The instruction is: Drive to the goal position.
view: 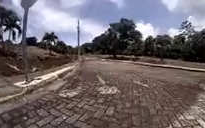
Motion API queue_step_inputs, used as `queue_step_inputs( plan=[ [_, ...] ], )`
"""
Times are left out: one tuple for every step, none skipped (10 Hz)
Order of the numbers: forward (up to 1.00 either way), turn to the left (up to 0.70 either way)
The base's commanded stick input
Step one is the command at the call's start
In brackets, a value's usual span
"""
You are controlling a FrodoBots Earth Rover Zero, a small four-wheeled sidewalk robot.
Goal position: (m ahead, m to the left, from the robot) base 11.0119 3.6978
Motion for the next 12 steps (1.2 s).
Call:
queue_step_inputs(
  plan=[
    [0.85, 0.00],
    [0.85, 0.00],
    [0.85, 0.00],
    [0.85, 0.00],
    [0.85, 0.00],
    [0.85, 0.00],
    [0.85, 0.00],
    [0.85, -0.05],
    [0.85, -0.26],
    [0.85, 0.00],
    [0.85, 0.00],
    [0.85, 0.00]
  ],
)
